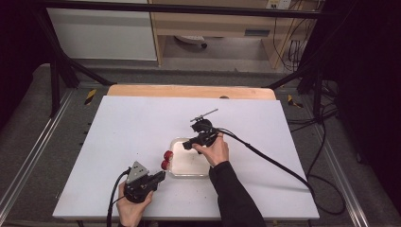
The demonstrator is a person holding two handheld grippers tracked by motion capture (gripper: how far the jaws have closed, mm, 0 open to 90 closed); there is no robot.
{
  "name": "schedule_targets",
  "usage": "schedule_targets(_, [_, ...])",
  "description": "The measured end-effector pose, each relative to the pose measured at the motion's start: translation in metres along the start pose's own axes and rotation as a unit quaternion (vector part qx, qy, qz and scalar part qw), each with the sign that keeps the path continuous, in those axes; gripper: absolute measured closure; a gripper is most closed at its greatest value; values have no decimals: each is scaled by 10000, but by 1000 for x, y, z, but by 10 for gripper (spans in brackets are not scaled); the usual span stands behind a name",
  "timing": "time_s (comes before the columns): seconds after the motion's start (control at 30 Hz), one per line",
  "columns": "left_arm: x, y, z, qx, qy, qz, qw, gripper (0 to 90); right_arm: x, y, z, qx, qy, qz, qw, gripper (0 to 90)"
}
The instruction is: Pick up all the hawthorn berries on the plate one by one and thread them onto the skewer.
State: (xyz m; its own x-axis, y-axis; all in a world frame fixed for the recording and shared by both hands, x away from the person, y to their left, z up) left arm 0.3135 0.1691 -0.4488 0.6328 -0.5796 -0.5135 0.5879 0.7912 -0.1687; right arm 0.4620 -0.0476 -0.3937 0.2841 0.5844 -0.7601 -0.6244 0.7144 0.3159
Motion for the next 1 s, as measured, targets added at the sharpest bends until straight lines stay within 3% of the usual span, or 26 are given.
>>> schedule_targets(0.17, [5, -8, 2, -45, -16, -83, 10000, 880, -18, -2, -7, 107, -556, 228, 9981, 618])
schedule_targets(0.27, [7, -14, 3, -93, -21, -104, 9999, 881, -24, -5, -14, 265, -916, 391, 9947, 618])
schedule_targets(0.4, [10, -21, 4, -131, -38, -133, 9998, 881, -30, -11, -25, 486, -1425, 608, 9867, 618])
schedule_targets(0.63, [15, -32, 5, -236, -94, -120, 9996, 881, -36, -16, -40, 734, -2245, 776, 9686, 618])
schedule_targets(1.0, [28, -50, 7, -493, -113, -96, 9987, 880, -35, -15, -51, 909, -2959, 925, 9464, 618])
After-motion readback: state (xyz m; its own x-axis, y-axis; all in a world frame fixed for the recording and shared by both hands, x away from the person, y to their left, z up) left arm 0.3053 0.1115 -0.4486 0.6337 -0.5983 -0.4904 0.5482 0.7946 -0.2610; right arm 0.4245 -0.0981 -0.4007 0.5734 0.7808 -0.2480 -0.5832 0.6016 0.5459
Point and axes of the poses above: each handheld gripper's, and its own axes: x roughly forward along the jaws, z roughly out of its top, y roughly to its left, the point moved 1 cm from there along x, roughly forward along the jaws, and after that the axes turned 1 degree about x, right-handed, at the moved point
